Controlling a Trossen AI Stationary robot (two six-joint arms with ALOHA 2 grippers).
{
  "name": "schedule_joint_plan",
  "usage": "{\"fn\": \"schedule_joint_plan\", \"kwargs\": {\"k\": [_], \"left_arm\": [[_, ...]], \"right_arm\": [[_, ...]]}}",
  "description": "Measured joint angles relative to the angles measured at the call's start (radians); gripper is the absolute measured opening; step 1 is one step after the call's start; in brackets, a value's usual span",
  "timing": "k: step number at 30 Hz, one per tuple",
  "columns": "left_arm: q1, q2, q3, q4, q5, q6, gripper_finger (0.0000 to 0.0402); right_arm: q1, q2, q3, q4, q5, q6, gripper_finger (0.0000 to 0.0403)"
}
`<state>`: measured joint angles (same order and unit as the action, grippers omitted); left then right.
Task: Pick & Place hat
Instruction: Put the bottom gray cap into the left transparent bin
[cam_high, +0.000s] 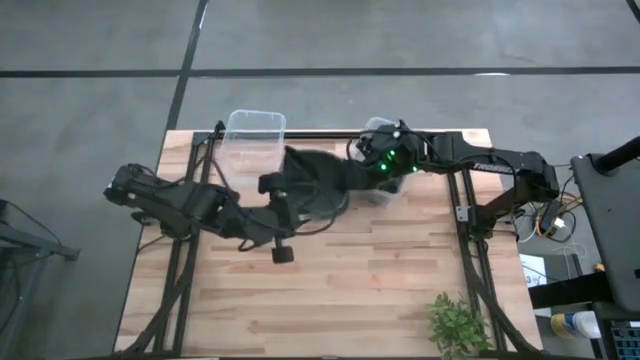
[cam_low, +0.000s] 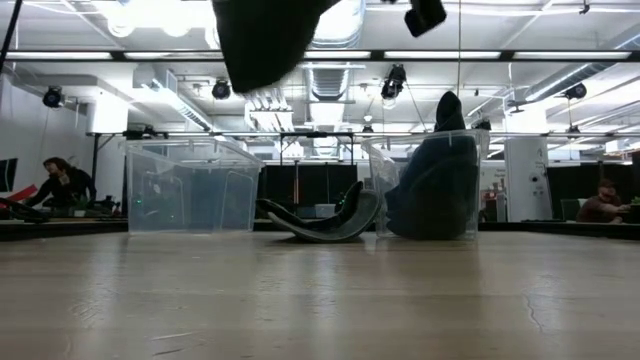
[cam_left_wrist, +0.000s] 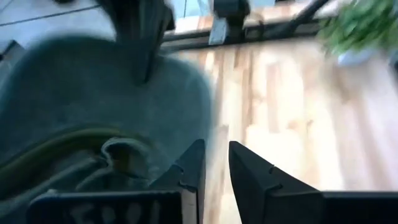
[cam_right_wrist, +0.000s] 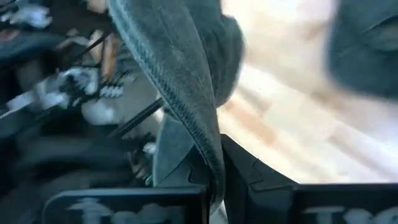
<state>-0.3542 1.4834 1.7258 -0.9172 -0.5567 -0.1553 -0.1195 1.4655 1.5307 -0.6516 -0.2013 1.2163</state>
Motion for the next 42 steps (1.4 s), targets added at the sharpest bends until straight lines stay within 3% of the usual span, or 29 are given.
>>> {"fn": "schedule_joint_plan", "kwargs": {"k": [4,11,18,29,42], "left_arm": [[0.01,-0.006,0.064,-0.048,0.021,-0.082,0.0075],[0.013,-0.027,0.126,-0.124,0.0,-0.173,0.01],[0.045,-0.032,0.193,-0.141,-0.003,-0.237,0.0122],[0.103,-0.032,0.199,-0.179,0.092,-0.376,0.0124],[0.12,0.019,0.185,-0.178,0.164,-0.406,0.0124]], "right_arm": [[-0.002,0.004,-0.002,-0.011,0.011,-0.03,0.001],[-0.005,-0.002,-0.002,-0.036,-0.067,-0.113,0.0009],[0.018,-0.001,-0.002,-0.048,-0.185,-0.318,0.0011],[0.078,0.0,-0.002,-0.049,-0.165,-0.539,0.0012],[0.085,0.002,-0.002,-0.049,-0.182,-0.591,0.0012]]}}
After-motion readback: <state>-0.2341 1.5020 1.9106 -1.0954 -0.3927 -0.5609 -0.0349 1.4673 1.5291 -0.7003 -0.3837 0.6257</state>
